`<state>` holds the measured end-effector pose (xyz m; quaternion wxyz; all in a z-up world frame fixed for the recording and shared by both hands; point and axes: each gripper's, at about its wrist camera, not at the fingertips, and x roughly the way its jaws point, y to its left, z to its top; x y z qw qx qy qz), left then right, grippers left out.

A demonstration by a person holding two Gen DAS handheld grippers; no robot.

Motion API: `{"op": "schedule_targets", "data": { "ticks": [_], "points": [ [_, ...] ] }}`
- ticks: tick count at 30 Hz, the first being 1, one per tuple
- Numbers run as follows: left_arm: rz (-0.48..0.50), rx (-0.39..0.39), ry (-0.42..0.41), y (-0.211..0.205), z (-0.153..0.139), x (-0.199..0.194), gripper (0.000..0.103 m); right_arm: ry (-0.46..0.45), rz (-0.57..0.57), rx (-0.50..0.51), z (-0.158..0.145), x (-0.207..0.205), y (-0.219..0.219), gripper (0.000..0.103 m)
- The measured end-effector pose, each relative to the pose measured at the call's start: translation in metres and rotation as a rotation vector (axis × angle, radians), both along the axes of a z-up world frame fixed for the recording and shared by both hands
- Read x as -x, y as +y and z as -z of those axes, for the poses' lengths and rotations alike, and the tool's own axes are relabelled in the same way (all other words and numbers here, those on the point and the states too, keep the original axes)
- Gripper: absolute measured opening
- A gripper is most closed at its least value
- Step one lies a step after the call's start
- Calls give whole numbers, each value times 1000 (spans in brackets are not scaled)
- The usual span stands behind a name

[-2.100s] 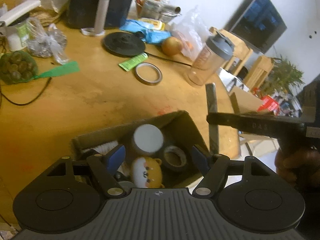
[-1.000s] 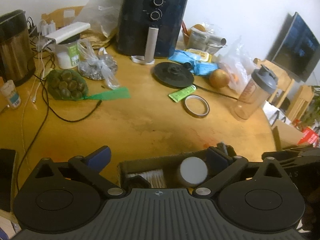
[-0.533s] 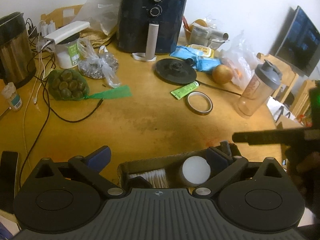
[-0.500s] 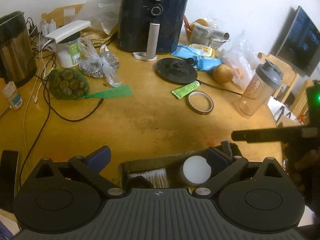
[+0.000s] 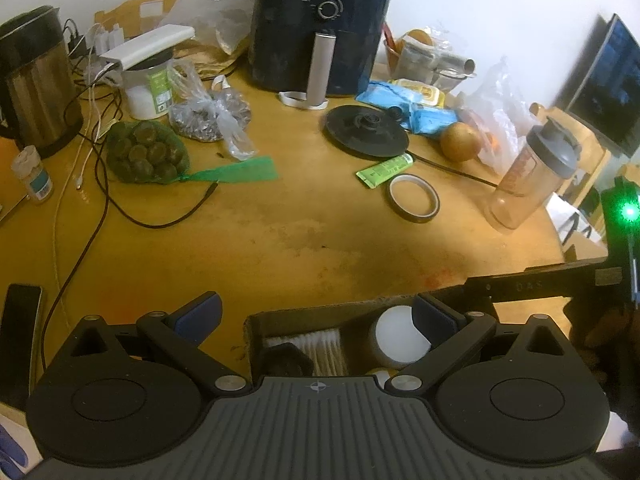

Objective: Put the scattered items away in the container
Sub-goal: 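Lift both open grippers out of the box and move the right gripper toward the tape ring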

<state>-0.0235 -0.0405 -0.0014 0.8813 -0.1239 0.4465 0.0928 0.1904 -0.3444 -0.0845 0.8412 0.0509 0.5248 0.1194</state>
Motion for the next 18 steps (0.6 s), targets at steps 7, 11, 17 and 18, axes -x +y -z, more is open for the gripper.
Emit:
{"op": "schedule_targets", "data": {
  "ticks": [7,11,17,18],
  "points": [
    [39,0,11,-3,1,-3,103,-22,14,-46,-6,6,-10,103],
    [63,1,26,-5,2,-5,103,-118,21,-55,-14,14,-12,103],
    [73,18,27,-5,3,-7,103,-172,22,-6,-21,13,-16,103],
    [74,24,26,-5,3,-7,103,-166,20,2,-22,11,-16,103]
  ]
}}
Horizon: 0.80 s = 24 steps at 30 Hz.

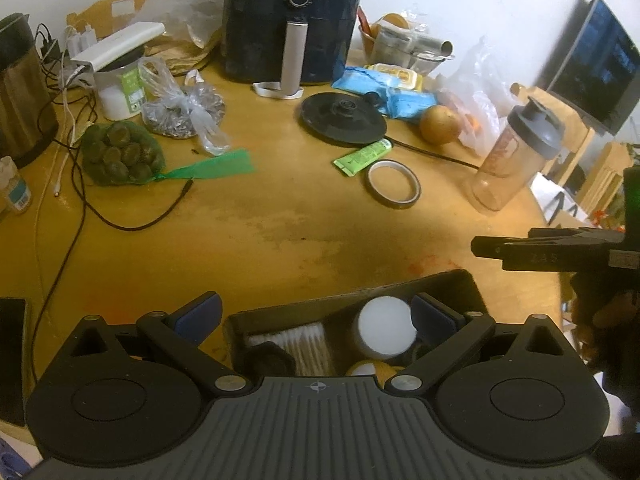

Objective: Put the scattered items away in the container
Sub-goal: 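Lift both open grippers out of the box and move the right gripper toward the tape ring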

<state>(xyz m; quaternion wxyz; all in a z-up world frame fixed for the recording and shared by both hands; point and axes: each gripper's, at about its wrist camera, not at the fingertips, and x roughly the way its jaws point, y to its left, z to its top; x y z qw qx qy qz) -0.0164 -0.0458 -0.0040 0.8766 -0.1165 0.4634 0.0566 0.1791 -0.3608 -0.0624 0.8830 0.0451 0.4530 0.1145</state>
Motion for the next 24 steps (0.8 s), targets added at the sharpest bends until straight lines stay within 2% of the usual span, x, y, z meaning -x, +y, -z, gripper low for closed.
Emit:
{"op": "schedule_targets", "data": {
  "ticks": [6,10,15,19,24],
  "points": [
    [-3,16,-17,-4,0,-6,103,8,-46,40,-2,-5,-3,103],
    [-6,-28,-19,-9,-2,-14,103,-17,-60,57,-5,-9,-3,103],
    [8,-60,-37,-12,-7,-24,103,-12,-84,32,-8,-21,-7,103],
    [9,-68,-36,-11,-11,-32,103,19,-130,12,-7,-35,-7,103],
    [6,-51,-23,-8,-10,-35,103,67,-167,55,1,-51,1,103]
  ]
}}
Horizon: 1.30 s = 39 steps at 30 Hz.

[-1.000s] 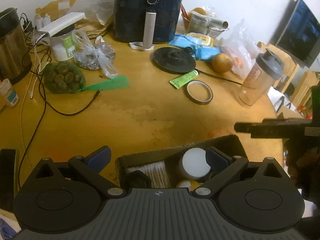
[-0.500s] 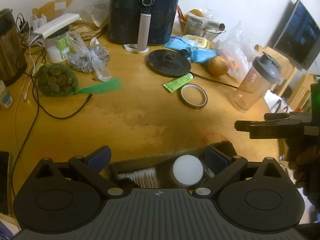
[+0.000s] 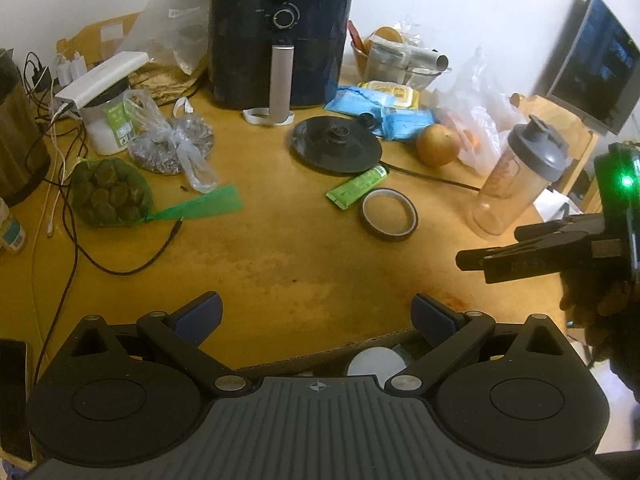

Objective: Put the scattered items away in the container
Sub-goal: 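Lift both open grippers out of the box and move the right gripper toward the tape ring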

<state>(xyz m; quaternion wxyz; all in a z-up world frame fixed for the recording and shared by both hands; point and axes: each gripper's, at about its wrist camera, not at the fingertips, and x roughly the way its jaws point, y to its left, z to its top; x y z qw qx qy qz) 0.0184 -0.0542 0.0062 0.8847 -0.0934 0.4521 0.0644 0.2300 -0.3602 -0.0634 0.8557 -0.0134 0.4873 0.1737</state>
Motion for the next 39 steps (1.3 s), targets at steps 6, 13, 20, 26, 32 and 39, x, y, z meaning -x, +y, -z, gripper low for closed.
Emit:
{"op": "schedule_targets", "data": {
  "ticks": [6,13,20,26,32,39],
  "points": [
    [-22,-8,20,2,4,0,103,1,-40,-19,7,-13,6,103],
    [-71,7,53,8,10,2,103,0,-108,8,13,-28,19,103],
    [-99,14,77,9,14,4,103,30,-157,-23,25,-45,28,103],
    [-127,35,92,13,17,7,103,19,-198,-58,36,-58,32,103],
    [-155,55,104,17,19,9,103,-12,-229,-28,53,-72,37,103],
    [-191,69,125,22,24,11,103,-24,-269,24,71,-86,40,103]
  ]
}}
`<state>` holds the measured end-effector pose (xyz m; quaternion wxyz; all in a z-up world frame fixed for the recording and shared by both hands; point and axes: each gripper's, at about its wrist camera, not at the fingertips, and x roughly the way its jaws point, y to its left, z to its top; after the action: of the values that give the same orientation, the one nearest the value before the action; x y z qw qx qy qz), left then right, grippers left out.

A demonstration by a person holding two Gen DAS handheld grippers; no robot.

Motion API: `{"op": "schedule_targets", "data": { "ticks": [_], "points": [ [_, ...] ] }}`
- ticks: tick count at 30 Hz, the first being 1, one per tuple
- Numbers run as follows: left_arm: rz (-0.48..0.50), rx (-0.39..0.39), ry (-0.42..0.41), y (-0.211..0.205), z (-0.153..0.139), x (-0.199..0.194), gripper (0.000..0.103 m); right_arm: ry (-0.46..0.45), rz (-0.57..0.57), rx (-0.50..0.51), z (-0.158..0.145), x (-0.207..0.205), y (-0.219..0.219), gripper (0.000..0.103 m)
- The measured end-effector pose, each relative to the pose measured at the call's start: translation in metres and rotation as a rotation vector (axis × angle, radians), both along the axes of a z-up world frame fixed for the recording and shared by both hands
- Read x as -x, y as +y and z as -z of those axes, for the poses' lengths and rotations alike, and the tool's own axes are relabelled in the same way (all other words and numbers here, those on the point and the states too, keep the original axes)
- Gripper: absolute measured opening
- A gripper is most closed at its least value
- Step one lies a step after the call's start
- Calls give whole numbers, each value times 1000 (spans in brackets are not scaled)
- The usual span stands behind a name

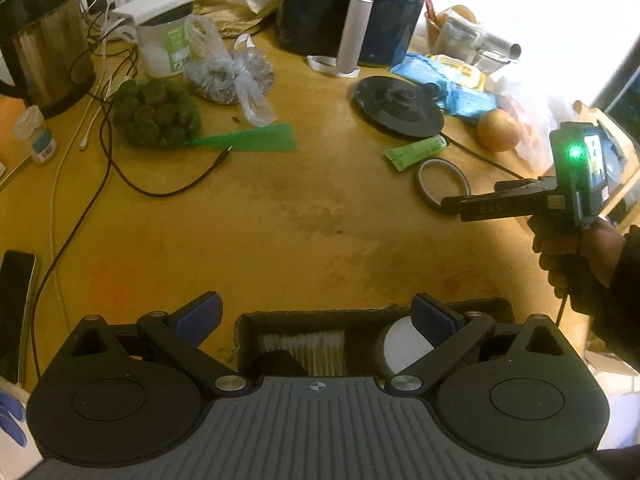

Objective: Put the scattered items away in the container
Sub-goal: 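Lift both open grippers out of the box and move the right gripper toward the tape ring, then lower the right gripper onto the black-edged tape ring and close on its rim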

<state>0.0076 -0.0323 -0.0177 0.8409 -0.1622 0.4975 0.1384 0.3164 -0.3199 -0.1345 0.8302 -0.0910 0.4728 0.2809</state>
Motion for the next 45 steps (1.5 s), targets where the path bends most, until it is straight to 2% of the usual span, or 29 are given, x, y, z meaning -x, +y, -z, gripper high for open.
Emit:
{"op": "schedule_targets", "data": {
  "ticks": [6,13,21,27,35,45],
  "points": [
    [-32,3,6,3,-1,1,103,1,-34,24,13,-10,3,103],
    [-64,14,17,6,1,2,103,-22,-131,24,17,-12,14,103],
    [-92,19,30,7,3,6,103,-36,-235,-26,25,-19,23,103],
    [-111,32,33,9,5,8,103,-18,-262,-29,23,-16,25,103],
    [-116,68,16,10,5,5,103,58,-300,-78,16,2,25,102],
    [-139,74,18,13,6,6,103,-7,-293,-26,21,-9,33,103]
  ]
}}
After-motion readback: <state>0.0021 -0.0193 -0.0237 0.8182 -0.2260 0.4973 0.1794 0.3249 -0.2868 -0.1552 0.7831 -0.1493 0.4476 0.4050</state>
